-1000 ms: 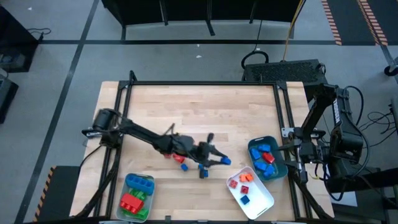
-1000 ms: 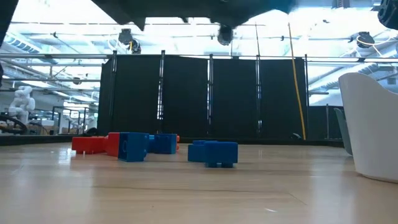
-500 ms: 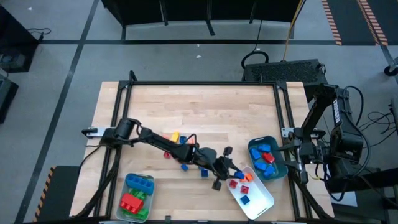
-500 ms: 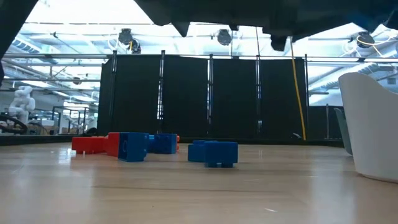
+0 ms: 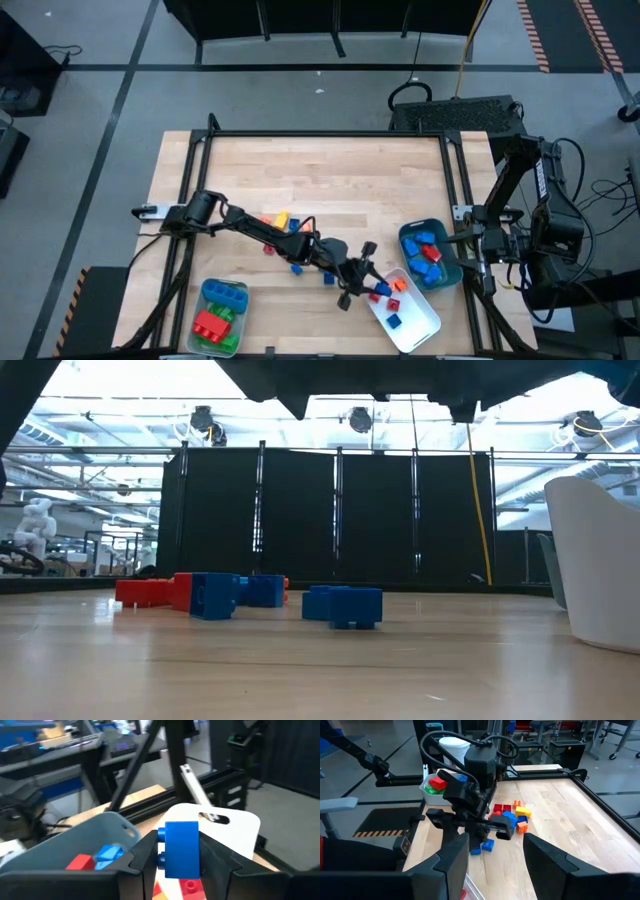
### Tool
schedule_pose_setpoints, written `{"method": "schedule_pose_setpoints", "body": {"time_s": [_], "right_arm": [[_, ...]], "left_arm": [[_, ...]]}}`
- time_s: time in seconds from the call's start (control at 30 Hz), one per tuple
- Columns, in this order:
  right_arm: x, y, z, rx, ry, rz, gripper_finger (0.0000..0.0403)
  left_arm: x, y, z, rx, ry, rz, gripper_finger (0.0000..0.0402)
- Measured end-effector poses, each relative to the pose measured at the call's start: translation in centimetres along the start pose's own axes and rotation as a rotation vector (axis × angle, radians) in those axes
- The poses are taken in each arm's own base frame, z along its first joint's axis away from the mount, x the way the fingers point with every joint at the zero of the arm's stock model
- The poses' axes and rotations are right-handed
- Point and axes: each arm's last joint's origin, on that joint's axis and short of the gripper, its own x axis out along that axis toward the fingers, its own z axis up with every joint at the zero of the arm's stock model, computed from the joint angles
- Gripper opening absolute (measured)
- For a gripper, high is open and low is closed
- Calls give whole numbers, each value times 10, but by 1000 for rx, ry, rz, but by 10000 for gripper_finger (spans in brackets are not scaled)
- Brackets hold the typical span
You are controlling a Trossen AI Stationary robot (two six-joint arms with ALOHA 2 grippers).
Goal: Sort blocks by size
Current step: Put the small square blue game piece into the white bin
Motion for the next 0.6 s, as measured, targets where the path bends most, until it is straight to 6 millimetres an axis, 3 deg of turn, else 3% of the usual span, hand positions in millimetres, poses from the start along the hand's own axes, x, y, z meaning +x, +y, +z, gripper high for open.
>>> {"method": "schedule_pose_setpoints", "body": {"time_s": [0.23,0.6], "right_arm": [[0,0,0,-2,-1,1,171],[0,0,0,-2,-2,1,171]], "left_arm": [[0,-2,0,56,-13,-53,132],[-4,12,-4,-29,30,-25,227]]}}
